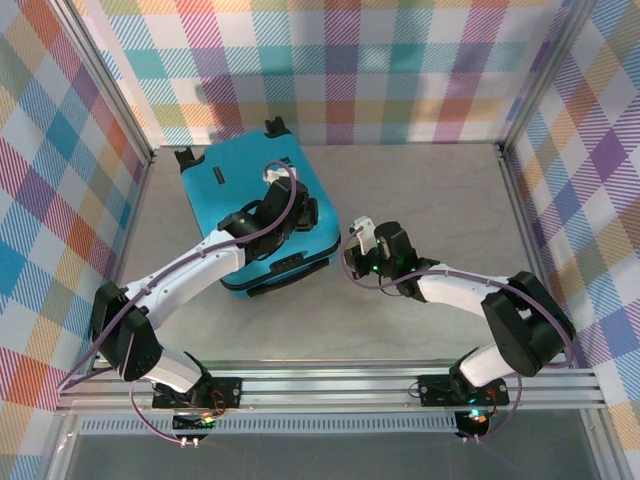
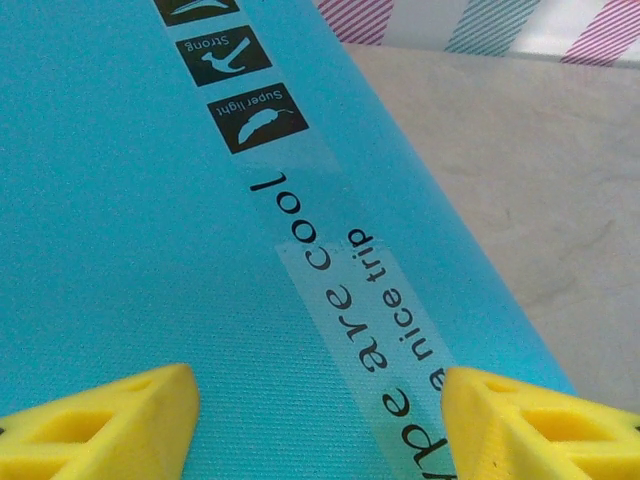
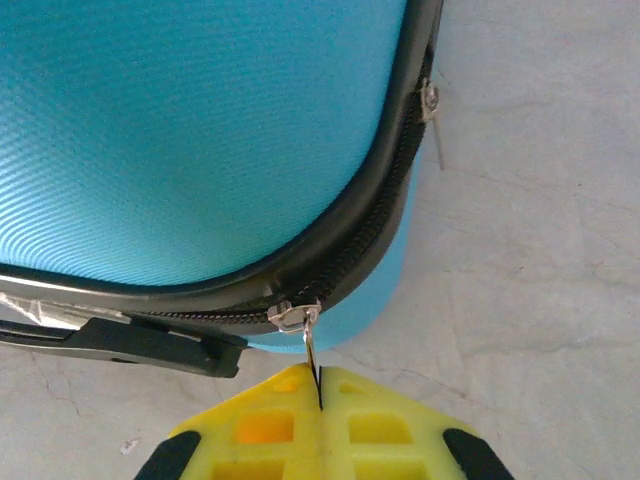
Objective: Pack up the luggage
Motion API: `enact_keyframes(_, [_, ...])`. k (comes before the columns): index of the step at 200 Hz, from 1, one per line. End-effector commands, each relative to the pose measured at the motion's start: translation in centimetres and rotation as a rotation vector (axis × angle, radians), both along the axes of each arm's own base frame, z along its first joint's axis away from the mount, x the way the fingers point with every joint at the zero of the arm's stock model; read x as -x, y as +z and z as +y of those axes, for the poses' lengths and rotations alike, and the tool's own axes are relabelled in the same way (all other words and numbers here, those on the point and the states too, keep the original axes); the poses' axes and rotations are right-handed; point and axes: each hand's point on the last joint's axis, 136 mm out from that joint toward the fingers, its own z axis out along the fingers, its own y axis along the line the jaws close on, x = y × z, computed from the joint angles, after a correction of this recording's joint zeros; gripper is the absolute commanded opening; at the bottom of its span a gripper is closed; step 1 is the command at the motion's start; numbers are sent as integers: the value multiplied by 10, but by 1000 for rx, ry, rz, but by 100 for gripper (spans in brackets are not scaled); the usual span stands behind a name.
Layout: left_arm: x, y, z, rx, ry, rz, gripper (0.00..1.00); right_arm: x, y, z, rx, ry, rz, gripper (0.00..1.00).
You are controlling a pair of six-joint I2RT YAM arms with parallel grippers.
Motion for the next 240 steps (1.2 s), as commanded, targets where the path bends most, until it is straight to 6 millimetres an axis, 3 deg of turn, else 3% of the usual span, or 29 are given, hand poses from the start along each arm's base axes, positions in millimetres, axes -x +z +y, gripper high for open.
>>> enact_keyframes(1, [29,-56,22,-103,23,188,66,-25,-10,-36,82,-108,0,0])
enact_keyframes(47, [33,-59,23,-105,11,198,65,-58,-1,-33,66,-62,-60,0])
enact_keyframes(87, [36,-62,20,-92,-11,210,64,-83,6,-12,52,70,-121,0])
enact_keyframes(123, [39,-62,15,-81,-46,211,62,-93,13,12,-14,235,-176,0])
enact_keyframes(158, [42,-62,14,-78,-65,212,62,-116,25,20,-80,288,-195,0])
enact_keyframes(195, [45,-62,13,-83,-80,212,61,-122,33,27,-126,341,-188,0])
enact_keyframes(212, [46,-52,29,-132,-33,185,62,-115,34,27,-142,351,-187,0])
enact_keyframes(240, [54,-4,84,-226,123,78,72,-107,28,24,-133,350,-176,0])
